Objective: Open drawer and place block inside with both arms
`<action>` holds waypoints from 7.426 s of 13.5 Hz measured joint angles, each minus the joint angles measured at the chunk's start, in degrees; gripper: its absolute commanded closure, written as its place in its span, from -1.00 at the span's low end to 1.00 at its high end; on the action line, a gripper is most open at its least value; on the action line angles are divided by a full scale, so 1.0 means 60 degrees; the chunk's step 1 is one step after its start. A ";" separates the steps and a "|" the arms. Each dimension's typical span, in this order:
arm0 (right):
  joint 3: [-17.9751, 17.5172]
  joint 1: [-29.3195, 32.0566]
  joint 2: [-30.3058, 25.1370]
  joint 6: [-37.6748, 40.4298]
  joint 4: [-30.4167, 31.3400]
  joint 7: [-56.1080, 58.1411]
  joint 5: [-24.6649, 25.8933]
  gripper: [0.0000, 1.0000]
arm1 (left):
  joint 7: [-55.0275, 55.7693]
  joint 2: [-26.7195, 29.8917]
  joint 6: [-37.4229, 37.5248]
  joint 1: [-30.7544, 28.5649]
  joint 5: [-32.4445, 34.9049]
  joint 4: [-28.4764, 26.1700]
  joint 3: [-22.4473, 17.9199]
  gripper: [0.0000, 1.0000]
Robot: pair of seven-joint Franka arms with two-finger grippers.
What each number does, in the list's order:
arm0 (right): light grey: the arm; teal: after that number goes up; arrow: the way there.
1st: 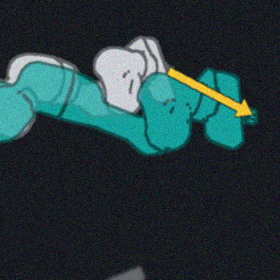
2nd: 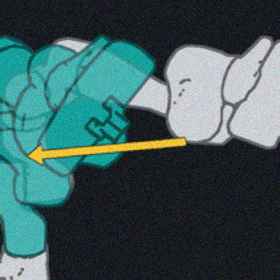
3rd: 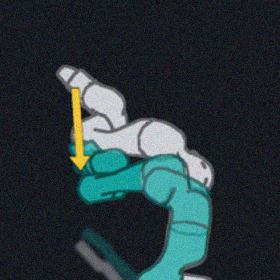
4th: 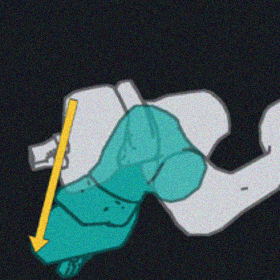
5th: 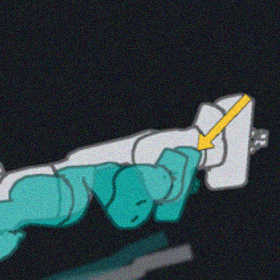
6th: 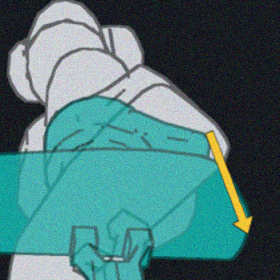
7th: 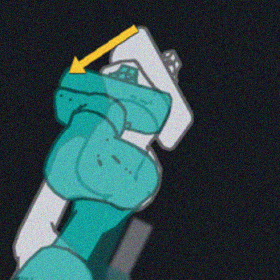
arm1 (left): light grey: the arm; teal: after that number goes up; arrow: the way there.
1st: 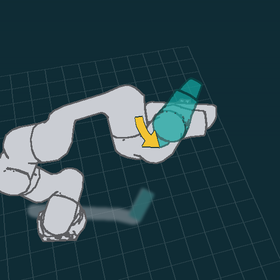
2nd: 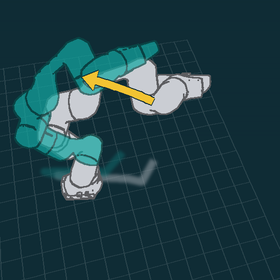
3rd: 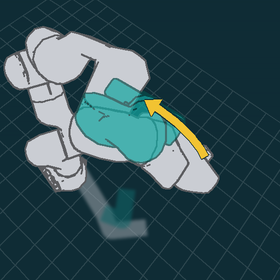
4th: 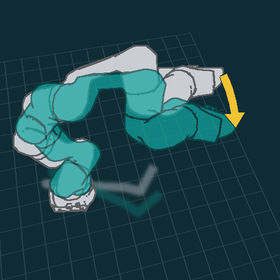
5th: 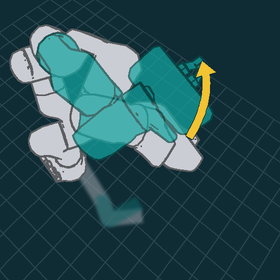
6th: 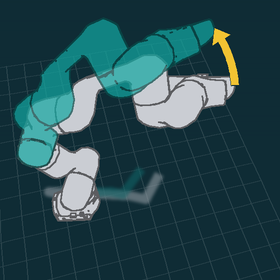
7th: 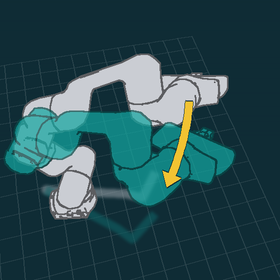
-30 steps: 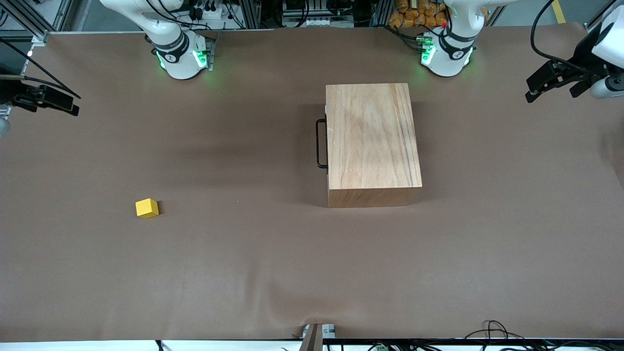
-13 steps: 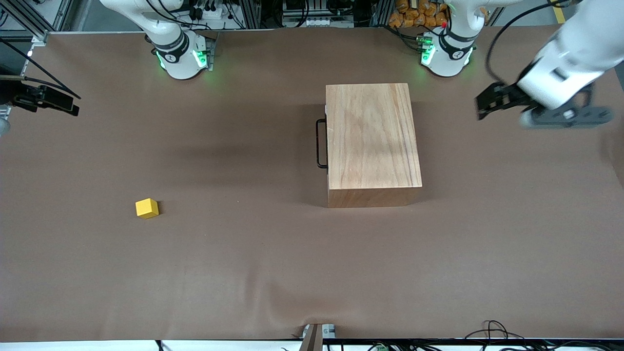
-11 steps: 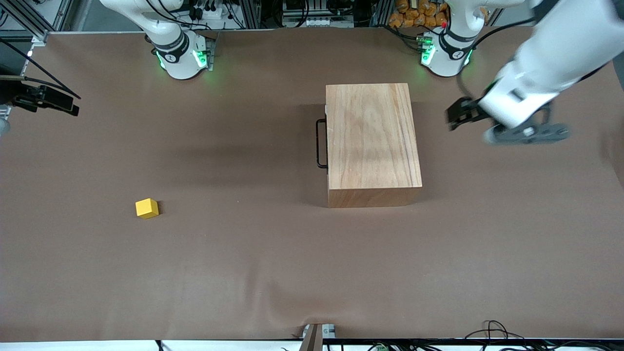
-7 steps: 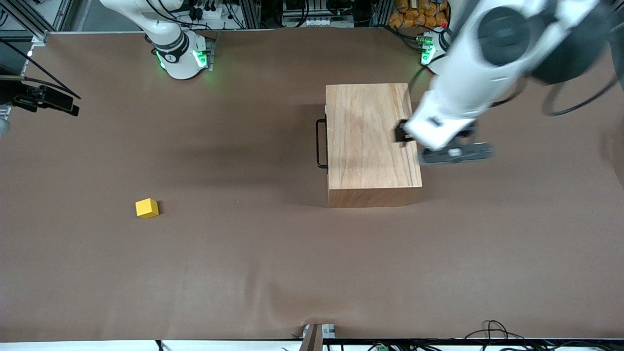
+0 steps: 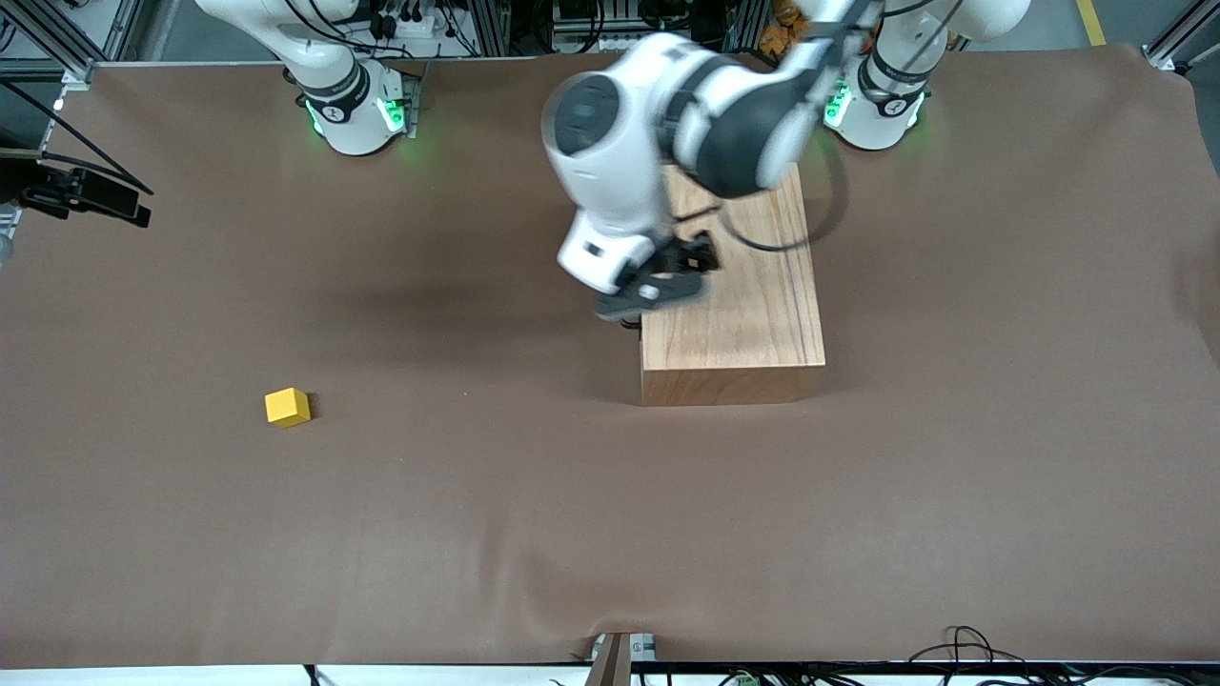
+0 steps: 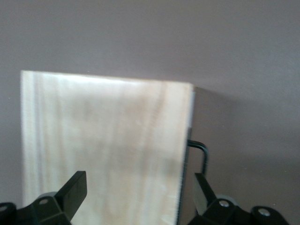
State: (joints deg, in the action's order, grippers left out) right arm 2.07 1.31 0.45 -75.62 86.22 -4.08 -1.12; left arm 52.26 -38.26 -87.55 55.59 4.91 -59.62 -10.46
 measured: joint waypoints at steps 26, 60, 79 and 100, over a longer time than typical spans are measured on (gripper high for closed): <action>-0.0030 0.0195 0.0016 -0.0021 0.0031 0.0000 -0.0032 -1.00 | 0.1240 -0.2378 -0.0894 0.1446 0.0007 0.0413 -0.0211 -1.00; -0.0083 0.0375 0.3360 -0.2674 -0.0076 -0.0003 -0.0438 -1.00 | 0.1220 -0.2517 -0.4550 0.1478 -0.0088 0.0185 0.0406 -1.00; 0.0009 -0.0102 0.6315 -0.5403 0.0042 0.2784 -0.0508 -1.00 | 0.1620 -0.1854 -0.5017 0.1420 -0.1061 0.0677 0.0588 -1.00; -0.0026 0.0492 0.6328 -0.6597 0.1584 0.5457 -0.1038 0.64 | -0.5210 0.4218 0.1567 -0.4904 -0.0418 -0.1394 -0.1100 -1.00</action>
State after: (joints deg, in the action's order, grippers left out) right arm 1.92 4.26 38.42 -115.21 95.72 28.66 -7.35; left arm 21.00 -12.95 -78.15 26.16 2.40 -67.99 -17.06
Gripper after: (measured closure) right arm 0.401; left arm 0.000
